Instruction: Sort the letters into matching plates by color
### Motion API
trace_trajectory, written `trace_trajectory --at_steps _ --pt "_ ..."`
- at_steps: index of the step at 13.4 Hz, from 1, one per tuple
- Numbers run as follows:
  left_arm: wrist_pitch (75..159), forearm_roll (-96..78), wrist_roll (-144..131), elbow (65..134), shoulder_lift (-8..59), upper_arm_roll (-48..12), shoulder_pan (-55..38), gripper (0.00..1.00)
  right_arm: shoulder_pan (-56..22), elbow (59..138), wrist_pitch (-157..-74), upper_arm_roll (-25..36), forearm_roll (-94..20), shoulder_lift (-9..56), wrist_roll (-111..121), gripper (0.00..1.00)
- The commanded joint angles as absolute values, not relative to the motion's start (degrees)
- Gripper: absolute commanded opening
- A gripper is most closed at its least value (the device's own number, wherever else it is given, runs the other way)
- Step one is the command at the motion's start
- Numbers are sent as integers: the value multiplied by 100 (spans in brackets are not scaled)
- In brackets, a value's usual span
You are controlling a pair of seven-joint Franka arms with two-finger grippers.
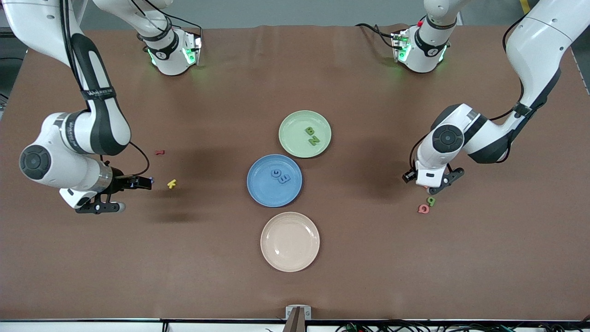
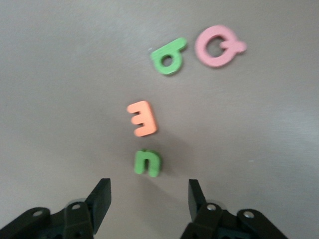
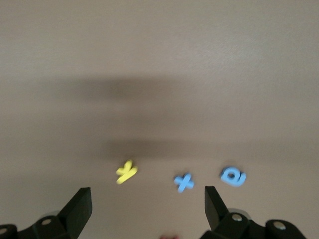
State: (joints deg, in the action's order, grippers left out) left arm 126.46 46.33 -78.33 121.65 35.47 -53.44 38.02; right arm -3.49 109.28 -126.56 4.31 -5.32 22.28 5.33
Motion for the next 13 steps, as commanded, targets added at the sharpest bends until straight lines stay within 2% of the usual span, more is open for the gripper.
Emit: trace_trajectory --at_steps 1,7,10,13 --pt "12796 4729 -7813 12506 3313 -5423 3972 68 -211 11495 -13262 316 -413 2153 624 99" --pt "13403 4729 -7805 12604 3445 -5423 4254 59 -70 11795 -13464 325 -106 2329 624 97" --pt "13640 4798 -7805 12604 3533 -5397 4280 59 -70 12093 -14051 325 -105 2443 624 96" --pt "13685 5044 -7805 12595 3682 -5388 4368 57 -70 12102 -14255 325 -105 2610 624 92"
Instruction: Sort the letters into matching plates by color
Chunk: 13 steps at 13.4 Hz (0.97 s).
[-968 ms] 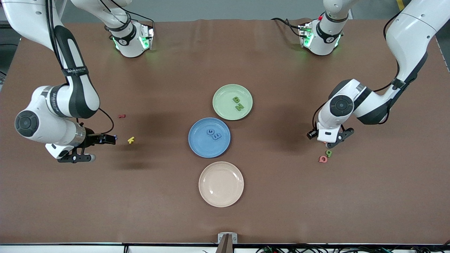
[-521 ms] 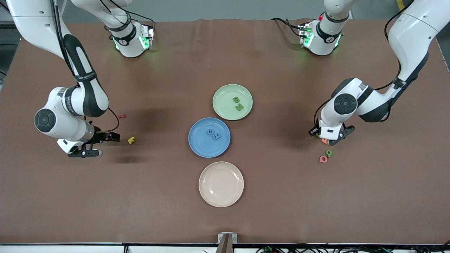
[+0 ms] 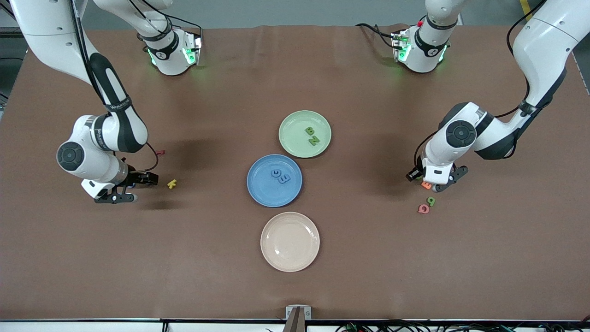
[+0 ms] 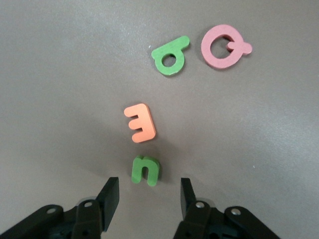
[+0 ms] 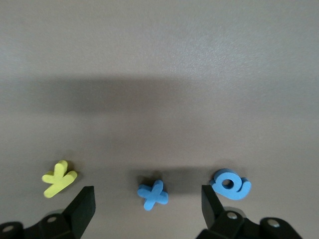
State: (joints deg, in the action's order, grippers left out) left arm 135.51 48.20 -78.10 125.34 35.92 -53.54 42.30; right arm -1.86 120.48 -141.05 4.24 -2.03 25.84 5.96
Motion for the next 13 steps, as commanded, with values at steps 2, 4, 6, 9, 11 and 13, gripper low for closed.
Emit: trace_trajectory --at_steps 2,4,6,9,11,13 --pt "13816 5071 -7805 12577 3788 -5379 4394 57 -62 12129 -14405 325 -105 2698 633 90" --pt "13834 5106 -7805 12577 3832 -5335 4386 55 -62 12164 -14414 316 -105 2716 633 83" --pt "13843 5273 -7805 12560 3858 -5291 4386 55 -62 12287 -14475 316 -105 2716 633 72" --pt "13852 5282 -7805 12551 3902 -5247 4386 53 -9 12340 -14476 308 -105 2707 650 64" --pt "13965 5282 -7805 12559 3964 -5203 4386 49 9 12349 -14467 308 -105 2707 685 58" --pt "13966 5282 -7805 12568 3964 -5150 4386 36 18 12340 -14458 308 -105 2707 712 50"
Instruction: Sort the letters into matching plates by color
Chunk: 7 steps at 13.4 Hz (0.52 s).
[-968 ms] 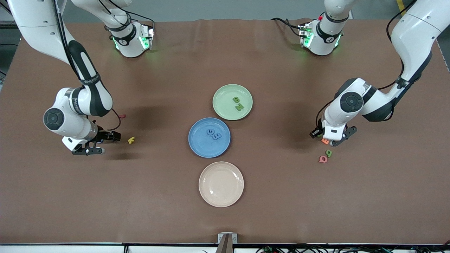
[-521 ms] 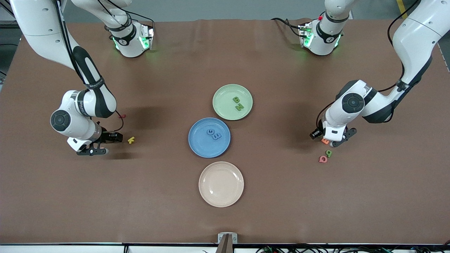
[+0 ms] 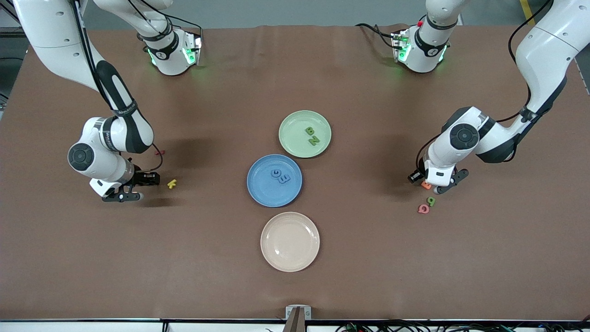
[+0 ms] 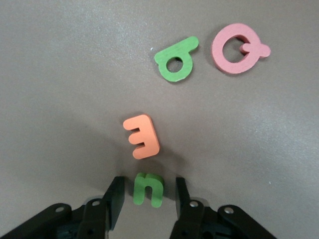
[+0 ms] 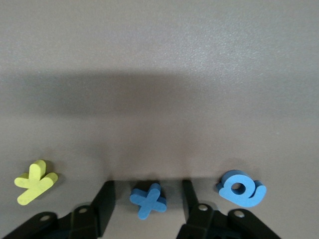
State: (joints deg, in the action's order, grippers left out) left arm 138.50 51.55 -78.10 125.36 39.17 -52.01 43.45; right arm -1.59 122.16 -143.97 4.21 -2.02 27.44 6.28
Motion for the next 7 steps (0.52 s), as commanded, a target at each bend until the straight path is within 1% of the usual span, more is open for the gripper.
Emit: trace_trajectory --at_steps 1,2,3,4,5,7 --pt "13966 5282 -7813 12560 3955 -5150 4377 19 18 12340 -14458 308 -105 2707 712 44" --pt "13966 5282 -7831 12560 3929 -5159 4377 2 18 12349 -14467 308 -105 2707 712 38" --pt "13966 5282 -7840 12568 3903 -5168 4368 0 18 12340 -14458 308 -105 2707 712 33" --pt "13966 5274 -7892 12560 3885 -5220 4368 0 18 12340 -14458 308 -105 2707 712 28" --pt "13957 5273 -7927 12560 3876 -5377 4368 0 18 12331 -14458 308 -105 2707 712 23" --pt "13913 5256 -7963 12560 3867 -5624 4368 0 18 12322 -14476 308 -114 2698 712 18"
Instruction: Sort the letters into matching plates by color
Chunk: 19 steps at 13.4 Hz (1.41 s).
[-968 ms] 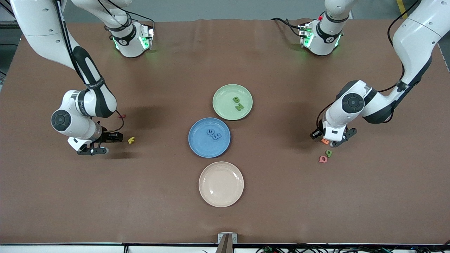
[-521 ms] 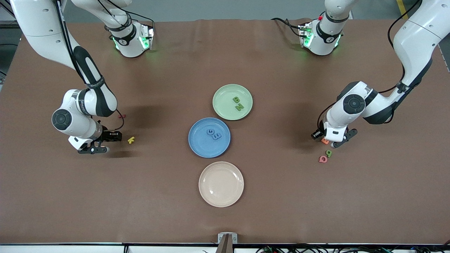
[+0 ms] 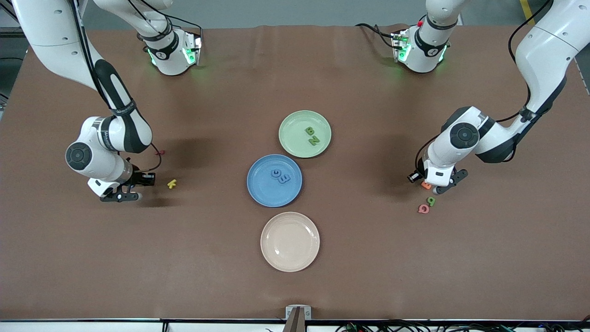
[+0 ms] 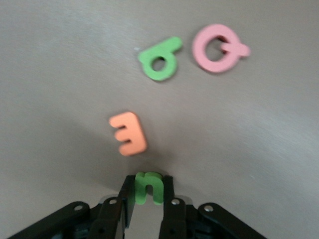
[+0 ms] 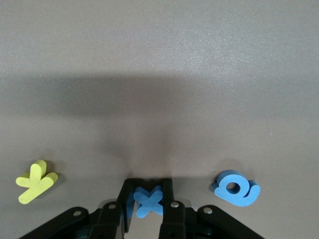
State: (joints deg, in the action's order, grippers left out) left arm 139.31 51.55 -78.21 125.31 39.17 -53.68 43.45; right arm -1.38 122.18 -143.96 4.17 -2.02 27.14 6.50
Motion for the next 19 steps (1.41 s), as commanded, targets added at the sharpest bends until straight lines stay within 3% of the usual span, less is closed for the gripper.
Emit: trace_trajectory --at_steps 1,7,10,13,19 --pt "13904 5247 -8102 12560 3867 -5773 4368 0 0 12305 -14458 308 -114 2663 703 18" --pt "13896 5212 -9042 12533 3876 -6249 3878 0 -271 12147 -14292 290 -114 2137 633 13" --pt "13896 5212 -9981 12472 3867 -6258 3096 0 -640 11315 -12882 281 -123 2039 319 11" --pt "13896 5212 -10974 12288 3911 -6249 2314 0 -1552 10479 -11990 281 -149 2092 -1190 10" --pt "13922 5203 -12373 12024 3981 -6066 1048 1 -3303 9608 -12215 272 -324 2864 -3769 9"
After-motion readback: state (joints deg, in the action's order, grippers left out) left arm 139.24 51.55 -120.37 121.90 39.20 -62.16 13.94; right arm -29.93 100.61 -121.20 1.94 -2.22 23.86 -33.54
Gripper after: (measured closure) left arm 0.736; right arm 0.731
